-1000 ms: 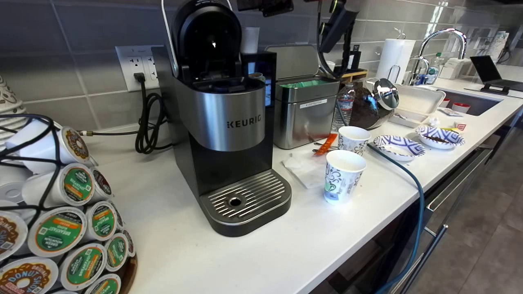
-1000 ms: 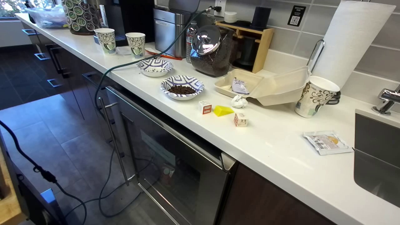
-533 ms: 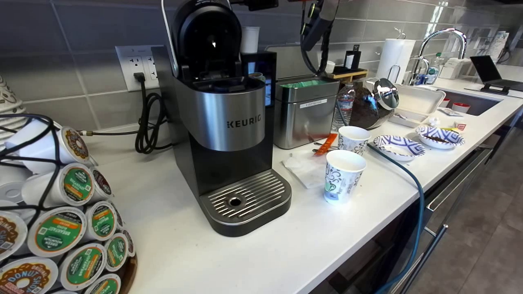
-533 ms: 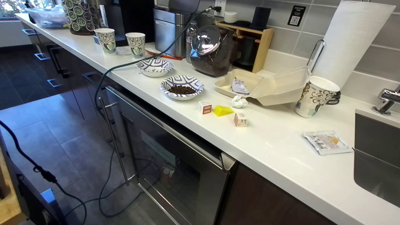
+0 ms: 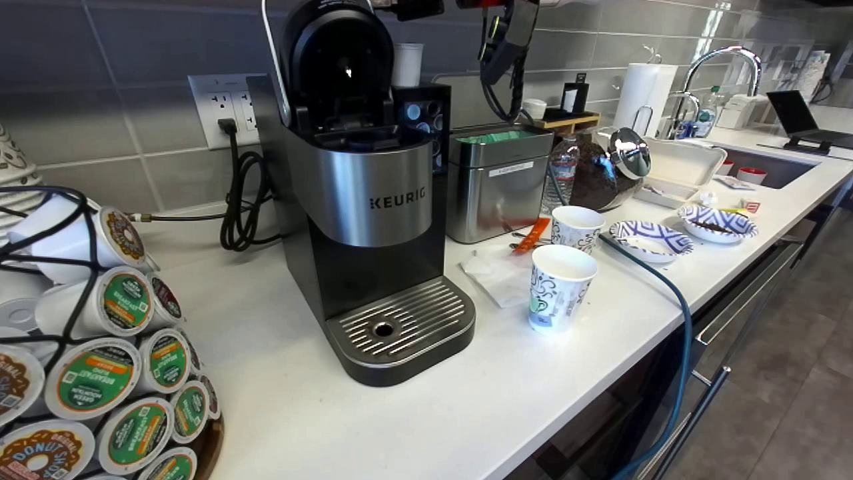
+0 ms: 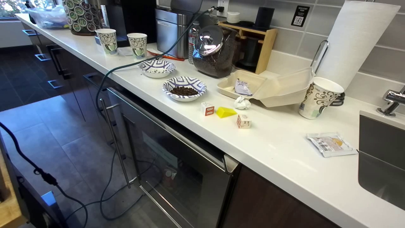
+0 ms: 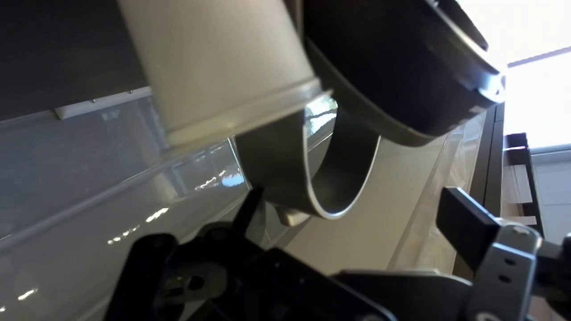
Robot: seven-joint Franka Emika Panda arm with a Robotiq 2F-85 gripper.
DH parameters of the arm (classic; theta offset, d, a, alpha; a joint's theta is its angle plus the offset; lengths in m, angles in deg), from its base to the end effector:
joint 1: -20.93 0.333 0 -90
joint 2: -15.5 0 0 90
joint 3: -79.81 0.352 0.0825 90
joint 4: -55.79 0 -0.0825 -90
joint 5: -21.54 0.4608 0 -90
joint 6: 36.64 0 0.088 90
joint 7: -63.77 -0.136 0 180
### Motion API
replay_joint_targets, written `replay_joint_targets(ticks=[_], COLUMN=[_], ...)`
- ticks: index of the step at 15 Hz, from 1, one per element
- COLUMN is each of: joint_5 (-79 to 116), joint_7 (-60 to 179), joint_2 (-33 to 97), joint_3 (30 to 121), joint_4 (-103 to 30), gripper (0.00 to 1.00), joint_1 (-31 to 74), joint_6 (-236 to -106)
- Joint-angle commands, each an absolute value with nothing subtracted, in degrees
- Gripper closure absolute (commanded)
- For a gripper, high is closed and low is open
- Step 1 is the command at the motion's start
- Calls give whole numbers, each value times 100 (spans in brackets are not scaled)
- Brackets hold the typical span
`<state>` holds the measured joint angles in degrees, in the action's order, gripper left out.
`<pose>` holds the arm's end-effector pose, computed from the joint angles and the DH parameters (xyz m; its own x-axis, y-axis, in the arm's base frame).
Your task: Close the coffeemaker.
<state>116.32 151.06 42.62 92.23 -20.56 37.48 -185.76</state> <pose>0.7713 0.3733 0.5500 0.3183 -0.0786 0.9447 0.8013 -0.5102 -0.3125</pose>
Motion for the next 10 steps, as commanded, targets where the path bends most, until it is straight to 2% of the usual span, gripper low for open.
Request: replay_joint_targets(ticks=[1, 6, 10], joint_5=[11556, 11765, 11080], joint_7=[15105, 15354, 14475], joint_2=[4471, 4663, 4591], joint_3=[9202, 9209, 9086], joint_4=[-1767, -1441, -1731], gripper=[0, 0, 0], joint_1=[3891, 4005, 4127], joint_6=[-18868, -19453, -19612])
